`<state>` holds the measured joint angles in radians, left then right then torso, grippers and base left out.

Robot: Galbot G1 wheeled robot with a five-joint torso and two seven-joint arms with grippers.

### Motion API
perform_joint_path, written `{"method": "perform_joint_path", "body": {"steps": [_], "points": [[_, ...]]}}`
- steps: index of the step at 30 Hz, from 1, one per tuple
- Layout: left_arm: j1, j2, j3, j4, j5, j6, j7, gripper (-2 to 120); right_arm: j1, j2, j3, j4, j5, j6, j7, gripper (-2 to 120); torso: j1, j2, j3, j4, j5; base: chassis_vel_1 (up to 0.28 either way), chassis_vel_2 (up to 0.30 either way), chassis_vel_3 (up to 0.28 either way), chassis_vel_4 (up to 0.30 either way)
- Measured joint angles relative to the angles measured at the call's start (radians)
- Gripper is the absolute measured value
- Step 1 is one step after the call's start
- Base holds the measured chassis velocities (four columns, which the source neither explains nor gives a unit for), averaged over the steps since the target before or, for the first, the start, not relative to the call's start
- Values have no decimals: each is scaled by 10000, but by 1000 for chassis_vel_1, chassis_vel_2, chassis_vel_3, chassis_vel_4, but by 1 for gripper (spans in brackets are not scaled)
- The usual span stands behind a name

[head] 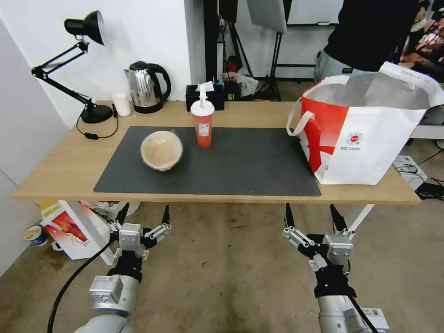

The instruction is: Pick up the trash from the table and place it into the takeout bag.

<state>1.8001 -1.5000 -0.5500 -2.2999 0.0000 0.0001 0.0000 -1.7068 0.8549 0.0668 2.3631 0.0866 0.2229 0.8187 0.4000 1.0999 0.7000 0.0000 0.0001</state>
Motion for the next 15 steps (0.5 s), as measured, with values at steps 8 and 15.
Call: {"method": "perform_joint_path", "body": {"steps": [8, 15], "points": [[0, 0, 0, 0, 0, 0, 0, 100, 12, -3, 98, -55, -210, 89, -37, 100, 0, 0, 0, -1, -1, 0, 0, 0, 0], [0, 0, 0, 0, 0, 0, 0, 100, 30, -32, 101, -83, -206, 92, -52, 100, 0, 0, 0, 0, -1, 0, 0, 0, 0]]}}
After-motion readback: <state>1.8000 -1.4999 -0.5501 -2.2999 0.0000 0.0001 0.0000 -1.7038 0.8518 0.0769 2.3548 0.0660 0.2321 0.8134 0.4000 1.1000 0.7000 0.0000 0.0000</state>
